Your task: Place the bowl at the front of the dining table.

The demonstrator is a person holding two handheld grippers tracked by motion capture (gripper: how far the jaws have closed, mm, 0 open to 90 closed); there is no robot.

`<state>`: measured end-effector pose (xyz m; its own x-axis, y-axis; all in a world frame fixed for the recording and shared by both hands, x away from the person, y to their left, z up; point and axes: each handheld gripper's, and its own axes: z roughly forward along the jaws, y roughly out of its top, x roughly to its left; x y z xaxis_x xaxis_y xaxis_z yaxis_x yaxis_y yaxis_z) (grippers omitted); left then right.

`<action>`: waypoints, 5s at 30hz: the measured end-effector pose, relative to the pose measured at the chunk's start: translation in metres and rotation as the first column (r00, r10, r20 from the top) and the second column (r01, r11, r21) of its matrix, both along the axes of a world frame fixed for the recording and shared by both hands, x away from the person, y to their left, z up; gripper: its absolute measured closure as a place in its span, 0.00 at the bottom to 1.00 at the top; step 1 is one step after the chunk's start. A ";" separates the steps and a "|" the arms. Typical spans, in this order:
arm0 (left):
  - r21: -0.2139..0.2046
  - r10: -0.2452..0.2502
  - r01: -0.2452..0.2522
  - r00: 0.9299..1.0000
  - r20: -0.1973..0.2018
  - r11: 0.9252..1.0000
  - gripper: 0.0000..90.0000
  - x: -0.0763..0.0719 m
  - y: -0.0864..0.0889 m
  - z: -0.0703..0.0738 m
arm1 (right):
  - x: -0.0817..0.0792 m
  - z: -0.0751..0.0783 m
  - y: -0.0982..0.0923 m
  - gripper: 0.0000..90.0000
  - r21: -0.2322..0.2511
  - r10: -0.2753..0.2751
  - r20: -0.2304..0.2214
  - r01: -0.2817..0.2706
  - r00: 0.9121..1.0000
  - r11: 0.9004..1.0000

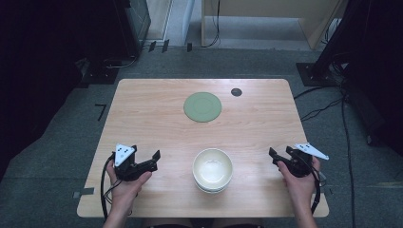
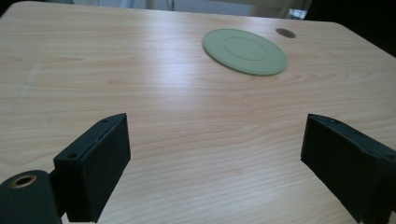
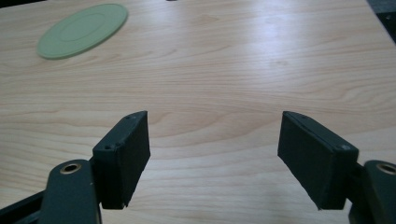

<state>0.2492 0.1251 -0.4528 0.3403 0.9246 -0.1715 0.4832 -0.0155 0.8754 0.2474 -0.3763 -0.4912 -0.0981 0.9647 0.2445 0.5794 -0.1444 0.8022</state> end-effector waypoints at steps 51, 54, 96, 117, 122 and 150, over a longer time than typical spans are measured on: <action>0.094 -0.228 0.233 0.972 -0.065 0.968 0.55 -0.026 -0.128 0.004 | -0.009 0.046 0.087 0.29 0.093 0.251 0.048 -0.255 0.967 0.963; 0.113 -0.213 0.220 0.975 -0.069 0.969 0.69 -0.022 -0.131 0.001 | -0.009 0.045 0.092 0.30 0.092 0.268 0.042 -0.271 0.962 0.958; 0.215 -0.280 0.231 0.930 0.238 0.949 0.93 -0.039 -0.133 0.020 | -0.027 0.053 0.137 0.73 0.097 0.449 0.105 -0.458 0.887 0.883; -0.106 -0.308 0.325 0.940 0.146 0.940 0.06 -0.032 -0.092 0.030 | -0.025 0.063 0.144 0.94 0.039 0.343 0.148 -0.352 0.928 0.935; -0.116 -0.294 0.317 0.939 0.178 0.941 0.00 -0.036 -0.077 0.032 | -0.020 0.068 0.147 0.94 0.006 0.336 0.163 -0.342 0.928 0.940; -0.097 -0.047 0.051 0.998 0.041 0.994 0.00 0.003 0.000 -0.035 | 0.029 0.078 0.153 0.94 0.024 0.296 0.190 -0.306 0.936 0.952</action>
<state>0.2519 0.1250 -0.4877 0.3931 0.8858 -0.2467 0.4502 0.0485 0.8916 0.2767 -0.2233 -0.4134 -0.4291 0.8695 0.2447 0.4472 -0.0309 0.8939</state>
